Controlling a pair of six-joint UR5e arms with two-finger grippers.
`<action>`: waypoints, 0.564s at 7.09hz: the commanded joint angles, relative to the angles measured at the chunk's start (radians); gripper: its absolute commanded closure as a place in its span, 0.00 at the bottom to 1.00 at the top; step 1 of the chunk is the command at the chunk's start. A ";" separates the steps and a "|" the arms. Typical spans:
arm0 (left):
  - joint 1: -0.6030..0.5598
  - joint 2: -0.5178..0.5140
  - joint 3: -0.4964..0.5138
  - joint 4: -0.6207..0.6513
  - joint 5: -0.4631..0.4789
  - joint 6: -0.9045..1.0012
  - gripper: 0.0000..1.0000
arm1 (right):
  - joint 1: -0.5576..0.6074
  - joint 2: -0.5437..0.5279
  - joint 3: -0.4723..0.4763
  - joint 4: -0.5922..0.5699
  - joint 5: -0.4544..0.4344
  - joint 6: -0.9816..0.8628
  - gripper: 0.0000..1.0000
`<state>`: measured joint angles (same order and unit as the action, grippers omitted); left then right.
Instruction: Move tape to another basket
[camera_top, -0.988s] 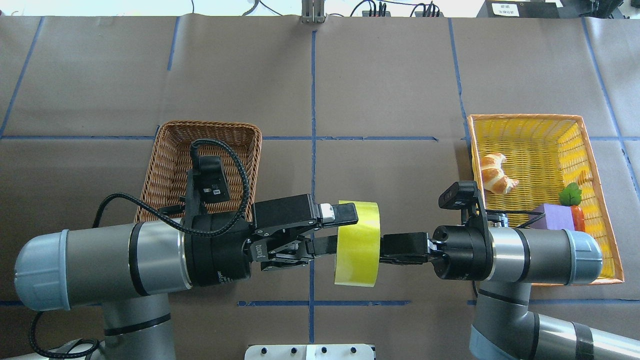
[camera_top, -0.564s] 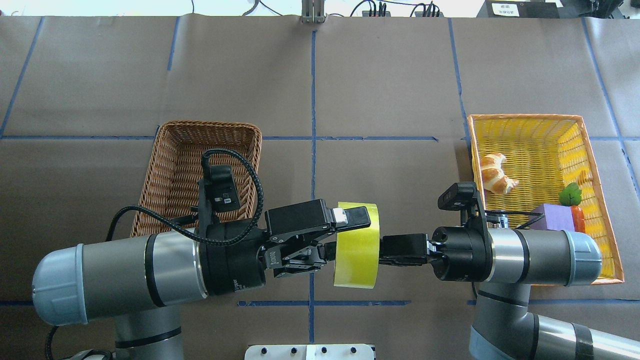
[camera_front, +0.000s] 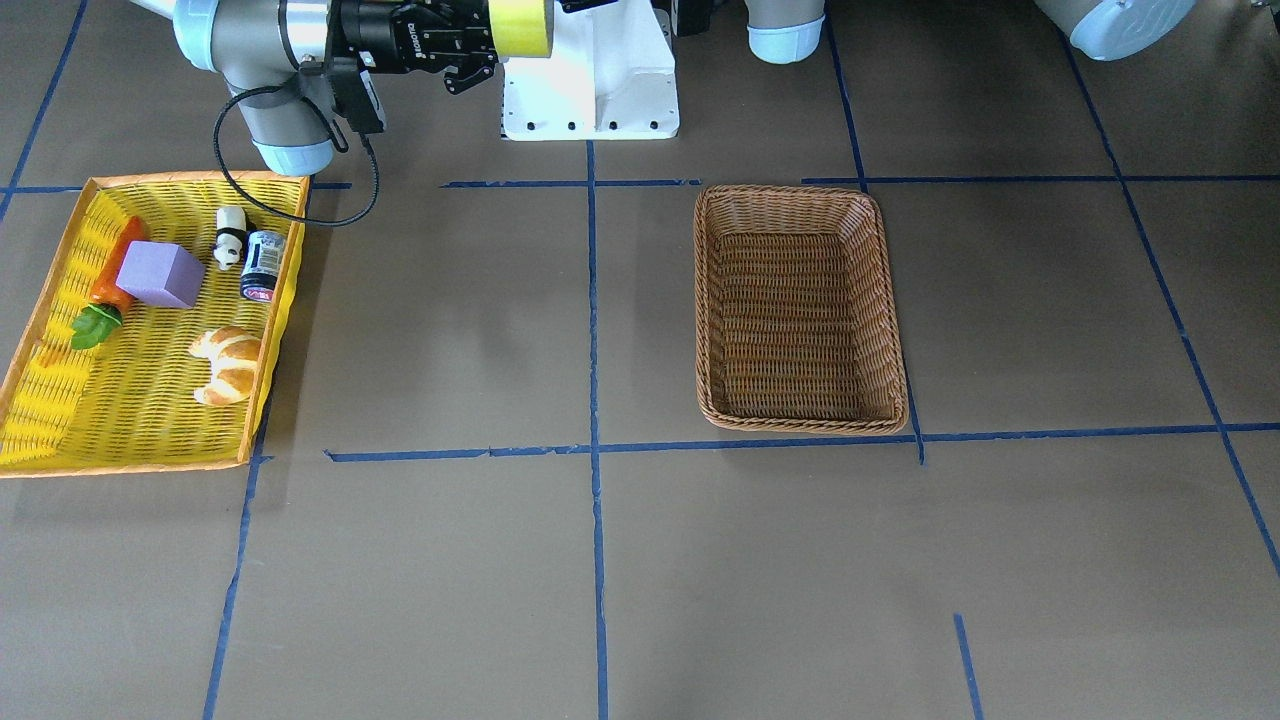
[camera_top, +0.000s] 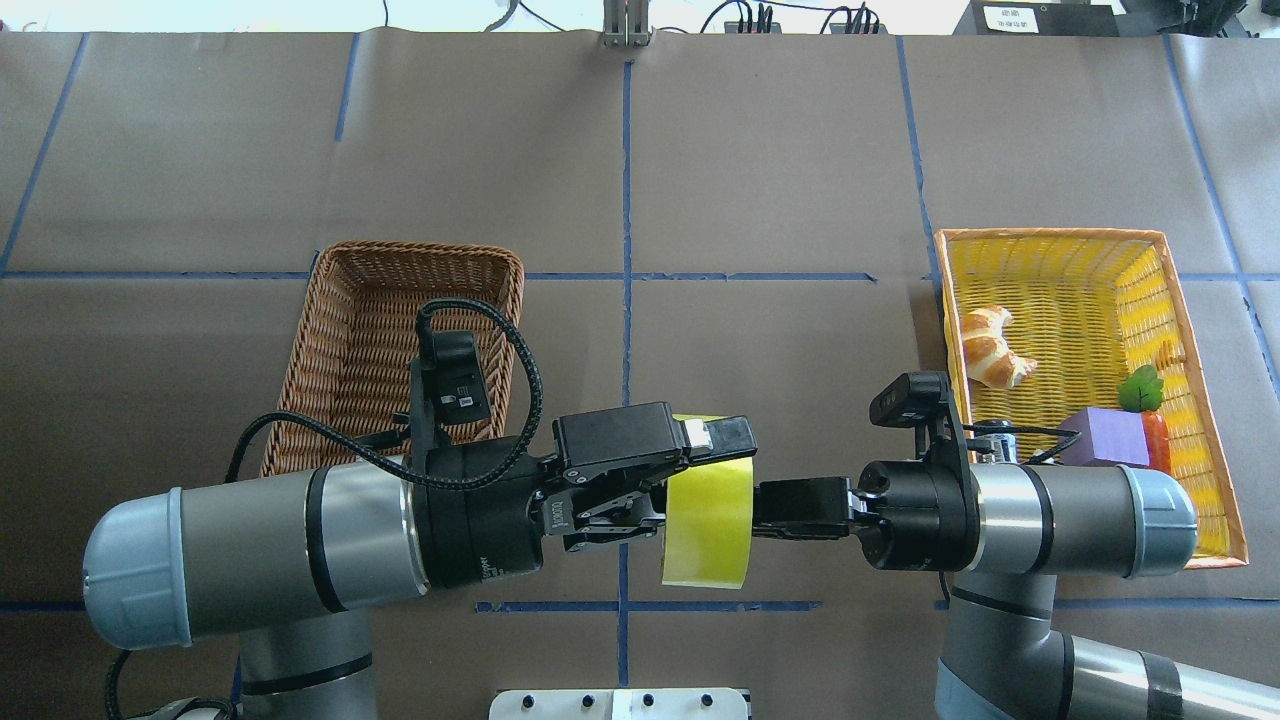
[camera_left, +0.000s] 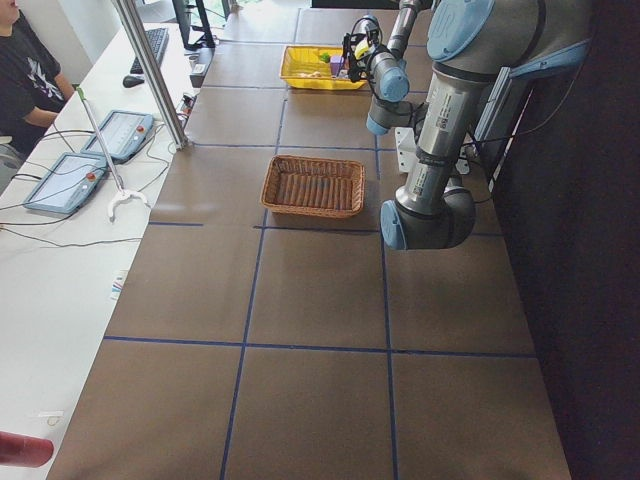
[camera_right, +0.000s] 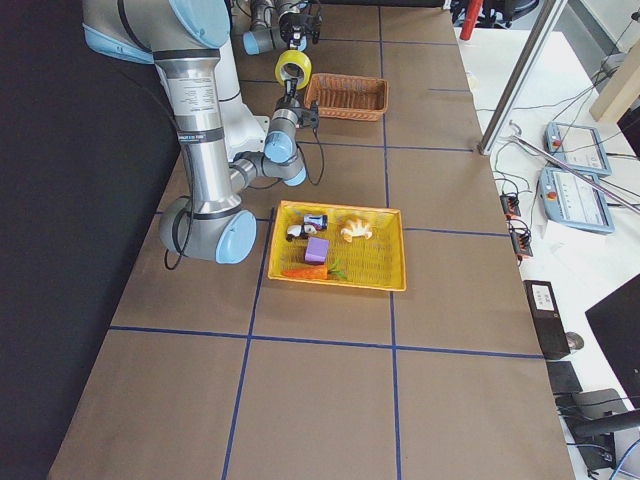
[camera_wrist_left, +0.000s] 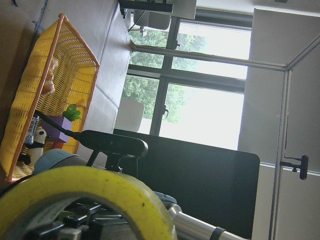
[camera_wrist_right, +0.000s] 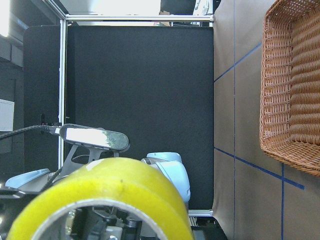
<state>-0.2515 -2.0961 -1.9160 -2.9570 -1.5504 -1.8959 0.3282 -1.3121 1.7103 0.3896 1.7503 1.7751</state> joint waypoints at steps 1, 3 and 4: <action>0.001 0.001 0.002 -0.001 0.000 0.001 0.76 | -0.001 0.007 0.000 0.000 -0.002 -0.003 1.00; 0.001 0.005 0.002 0.001 0.000 0.001 0.92 | -0.001 0.008 0.002 0.000 -0.003 -0.003 0.98; 0.000 0.004 0.000 0.001 0.000 0.001 0.96 | -0.004 0.011 -0.001 0.000 -0.008 -0.006 0.37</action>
<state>-0.2503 -2.0923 -1.9149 -2.9566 -1.5509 -1.8946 0.3256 -1.3039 1.7107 0.3896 1.7465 1.7710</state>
